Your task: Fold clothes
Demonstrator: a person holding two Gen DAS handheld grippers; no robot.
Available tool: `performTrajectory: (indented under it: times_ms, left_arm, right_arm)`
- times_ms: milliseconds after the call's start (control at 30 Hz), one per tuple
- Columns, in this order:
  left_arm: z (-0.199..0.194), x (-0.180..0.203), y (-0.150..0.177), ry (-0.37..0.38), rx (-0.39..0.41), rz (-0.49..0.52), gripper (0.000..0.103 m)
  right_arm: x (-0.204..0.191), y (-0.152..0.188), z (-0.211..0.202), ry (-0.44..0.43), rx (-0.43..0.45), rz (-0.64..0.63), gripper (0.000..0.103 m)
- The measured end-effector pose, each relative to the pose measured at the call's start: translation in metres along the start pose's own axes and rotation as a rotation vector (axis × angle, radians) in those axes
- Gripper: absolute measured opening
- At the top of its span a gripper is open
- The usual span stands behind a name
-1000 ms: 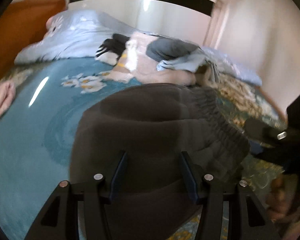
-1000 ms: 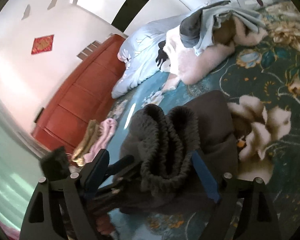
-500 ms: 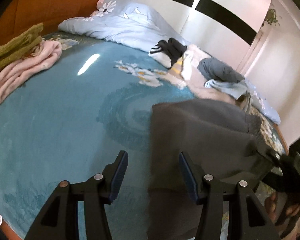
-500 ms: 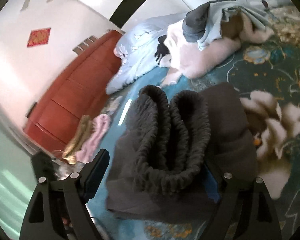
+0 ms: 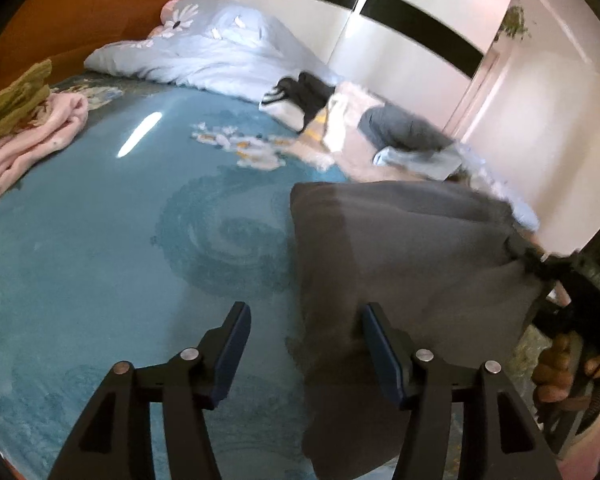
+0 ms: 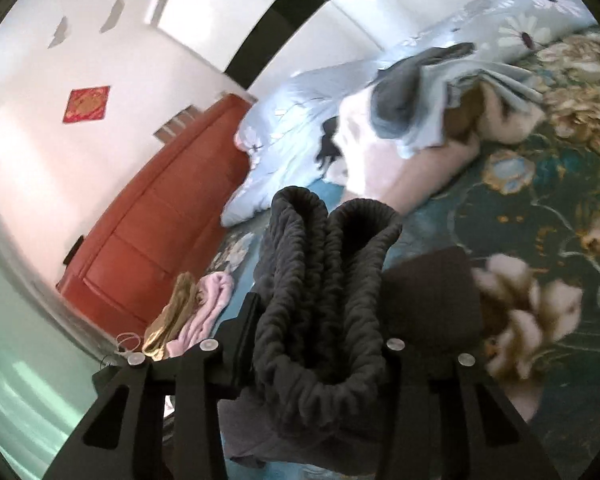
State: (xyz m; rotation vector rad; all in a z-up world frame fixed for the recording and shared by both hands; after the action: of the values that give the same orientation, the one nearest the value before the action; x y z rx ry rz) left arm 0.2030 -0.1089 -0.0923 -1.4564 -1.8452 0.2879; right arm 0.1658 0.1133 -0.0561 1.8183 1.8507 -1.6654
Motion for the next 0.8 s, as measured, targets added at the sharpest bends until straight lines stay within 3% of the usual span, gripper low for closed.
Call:
performTrajectory:
  times_ms: [100, 233, 400, 600, 667, 800]
  left_arm:
    - [0.009, -0.002, 0.007, 0.002, -0.034, -0.006, 0.064]
    - [0.007, -0.003, 0.006, -0.005, -0.031, 0.0, 0.065]
    - [-0.012, -0.004, -0.012, -0.007, 0.035, 0.012, 0.064]
    - [-0.01, 0.009, -0.019, 0.014, 0.04, 0.045, 0.064]
    - [-0.005, 0.023, -0.019, 0.035, 0.035, 0.077, 0.064]
    - [-0.004, 0.059, -0.017, 0.091, 0.044, 0.175, 0.064]
  right_arm:
    - [0.046, 0.027, 0.017, 0.047, -0.064, 0.128, 0.043]
    - [0.067, 0.038, 0.02, -0.021, -0.059, 0.227, 0.044]
    - [0.04, 0.019, 0.01, 0.036, -0.057, 0.072, 0.05]
    - [0.04, -0.008, -0.014, 0.255, 0.027, -0.073, 0.053]
    - [0.031, -0.013, -0.009, 0.235, 0.032, -0.097, 0.053]
    - [-0.02, -0.001, 0.009, 0.151, -0.024, -0.279, 0.053]
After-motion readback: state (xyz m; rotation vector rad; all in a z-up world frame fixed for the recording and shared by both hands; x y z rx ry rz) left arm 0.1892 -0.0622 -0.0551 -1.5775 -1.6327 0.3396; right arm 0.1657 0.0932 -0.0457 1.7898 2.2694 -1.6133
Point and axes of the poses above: each gripper's, at about its wrist camera, not at the fingertips, and z roughly the way its jaws point, x to its right, y to its underside, the point moved 8 cm from there along z, roughly the way its jaws point, and after that the axes turned 6 degrees about -z, right-handed, at the moved point
